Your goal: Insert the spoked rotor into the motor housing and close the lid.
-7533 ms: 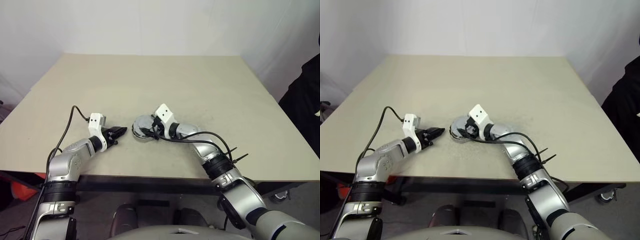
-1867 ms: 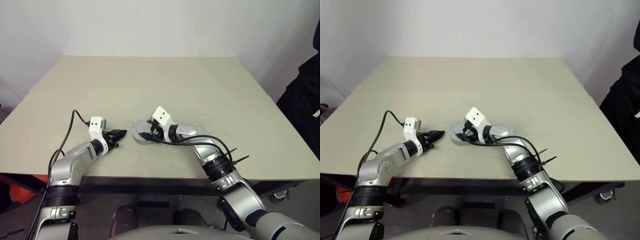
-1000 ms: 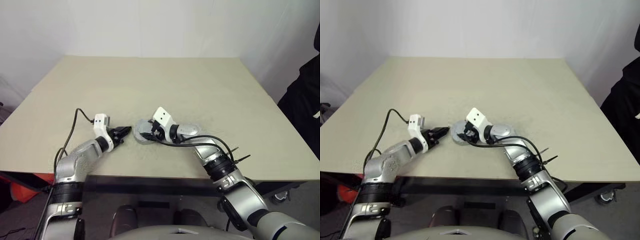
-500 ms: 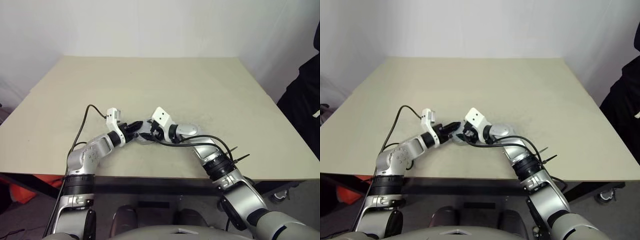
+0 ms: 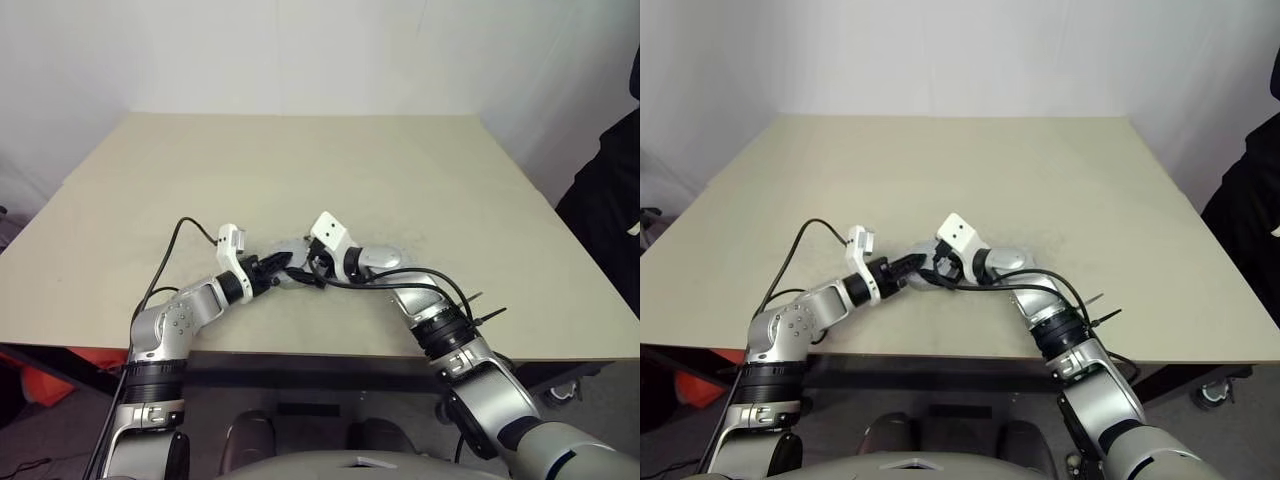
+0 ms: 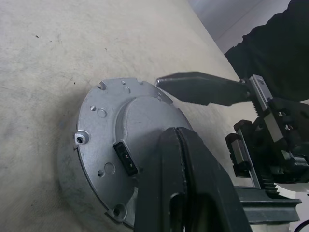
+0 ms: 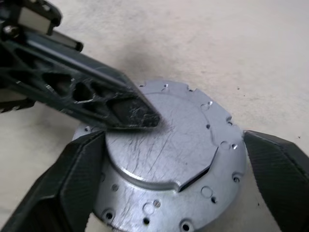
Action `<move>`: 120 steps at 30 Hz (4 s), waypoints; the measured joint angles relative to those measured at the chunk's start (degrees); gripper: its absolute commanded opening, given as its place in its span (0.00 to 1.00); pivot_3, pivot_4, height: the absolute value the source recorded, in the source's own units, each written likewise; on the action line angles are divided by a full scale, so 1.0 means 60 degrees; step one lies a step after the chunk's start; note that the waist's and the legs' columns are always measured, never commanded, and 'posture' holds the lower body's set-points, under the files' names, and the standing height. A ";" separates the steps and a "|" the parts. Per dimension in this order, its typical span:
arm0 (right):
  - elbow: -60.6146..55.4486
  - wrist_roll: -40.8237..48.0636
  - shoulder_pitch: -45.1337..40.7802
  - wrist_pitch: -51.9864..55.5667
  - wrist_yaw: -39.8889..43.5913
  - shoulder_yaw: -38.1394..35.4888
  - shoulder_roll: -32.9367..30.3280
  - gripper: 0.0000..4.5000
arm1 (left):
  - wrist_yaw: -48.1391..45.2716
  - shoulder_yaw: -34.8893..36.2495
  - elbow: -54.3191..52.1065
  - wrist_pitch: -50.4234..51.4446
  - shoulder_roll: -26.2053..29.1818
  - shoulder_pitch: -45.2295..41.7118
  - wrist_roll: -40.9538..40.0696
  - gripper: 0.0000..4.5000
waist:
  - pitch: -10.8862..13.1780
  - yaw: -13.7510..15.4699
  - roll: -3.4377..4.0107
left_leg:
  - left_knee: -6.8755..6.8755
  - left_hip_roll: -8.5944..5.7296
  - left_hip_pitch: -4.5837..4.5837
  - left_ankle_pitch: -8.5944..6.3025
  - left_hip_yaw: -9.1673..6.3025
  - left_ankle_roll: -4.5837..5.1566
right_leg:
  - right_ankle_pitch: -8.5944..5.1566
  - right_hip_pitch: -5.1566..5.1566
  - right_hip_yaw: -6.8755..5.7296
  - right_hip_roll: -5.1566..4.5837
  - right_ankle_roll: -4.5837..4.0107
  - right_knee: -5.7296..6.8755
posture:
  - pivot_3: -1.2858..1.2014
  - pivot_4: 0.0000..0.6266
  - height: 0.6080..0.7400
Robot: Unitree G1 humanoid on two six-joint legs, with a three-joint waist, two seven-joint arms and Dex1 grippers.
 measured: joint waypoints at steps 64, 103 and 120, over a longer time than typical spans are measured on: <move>0.2532 0.4466 -0.1686 0.7652 -0.3549 -0.6575 0.2952 0.71 | 0.0161 0.0323 0.0152 -0.0445 0.0842 0.0225 0.0323 0.00 | -0.0012 0.0082 0.0022 | -0.0117 -0.0022 -0.0001 0.0079 0.0008 -0.0132 | -0.0007 -0.0084 0.0011 0.0002 0.0002 0.0007 | 0.52 0.00 1.00; 0.2807 0.8877 -0.4812 0.7795 -0.8100 -1.0607 0.3202 0.50 | 0.2154 0.4279 0.0719 0.0133 -0.1421 0.0005 -0.6142 0.90 | 0.0015 0.0111 -0.0013 | -0.0077 -0.0036 -0.0182 0.0075 -0.0005 -0.0124 | 0.0050 -0.0228 -0.0002 0.0035 -0.0048 0.0019 | 0.52 0.00 1.00; 0.2236 1.0035 -0.4277 0.8696 -0.8701 -0.9534 0.3170 0.50 | 0.3273 0.3583 0.0713 0.0197 -0.1474 -0.0511 -0.8301 0.97 | 0.0015 0.0119 -0.0017 | -0.0040 -0.0037 -0.0199 0.0075 -0.0013 -0.0125 | 0.0074 -0.0224 -0.0002 0.0035 -0.0008 0.0028 | 0.52 0.00 1.00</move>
